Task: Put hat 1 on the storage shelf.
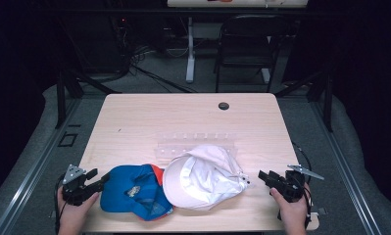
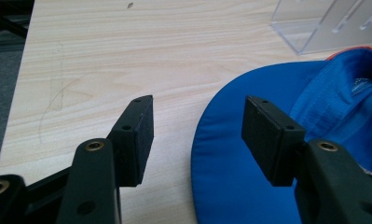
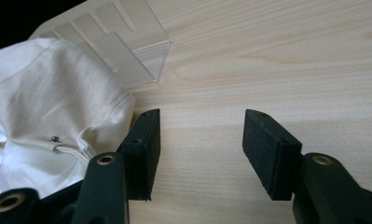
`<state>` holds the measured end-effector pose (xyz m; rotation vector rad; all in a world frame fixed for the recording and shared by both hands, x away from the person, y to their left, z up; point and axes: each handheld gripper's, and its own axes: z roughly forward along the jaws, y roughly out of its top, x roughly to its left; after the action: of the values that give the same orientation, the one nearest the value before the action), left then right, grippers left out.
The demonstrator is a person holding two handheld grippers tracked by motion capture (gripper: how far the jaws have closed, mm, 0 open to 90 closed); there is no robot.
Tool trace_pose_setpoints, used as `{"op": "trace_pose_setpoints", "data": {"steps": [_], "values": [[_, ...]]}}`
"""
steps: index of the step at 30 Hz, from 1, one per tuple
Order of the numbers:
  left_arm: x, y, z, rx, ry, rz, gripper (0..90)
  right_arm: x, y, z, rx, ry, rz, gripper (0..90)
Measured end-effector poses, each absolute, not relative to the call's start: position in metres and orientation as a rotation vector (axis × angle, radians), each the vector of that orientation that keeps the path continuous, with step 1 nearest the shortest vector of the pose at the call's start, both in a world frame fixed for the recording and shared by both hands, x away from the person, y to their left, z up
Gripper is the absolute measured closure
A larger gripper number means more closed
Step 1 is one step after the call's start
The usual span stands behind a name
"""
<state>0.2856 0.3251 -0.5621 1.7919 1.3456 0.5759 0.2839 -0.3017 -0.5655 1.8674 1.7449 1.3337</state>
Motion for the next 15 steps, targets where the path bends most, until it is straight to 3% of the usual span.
{"op": "trace_pose_setpoints", "data": {"steps": [15], "values": [[0.2852,0.3221,-0.5595,1.8,1.327,0.56,43.8,0.277,-0.2958,-0.5585,1.848,1.755,1.452,40.6]]}}
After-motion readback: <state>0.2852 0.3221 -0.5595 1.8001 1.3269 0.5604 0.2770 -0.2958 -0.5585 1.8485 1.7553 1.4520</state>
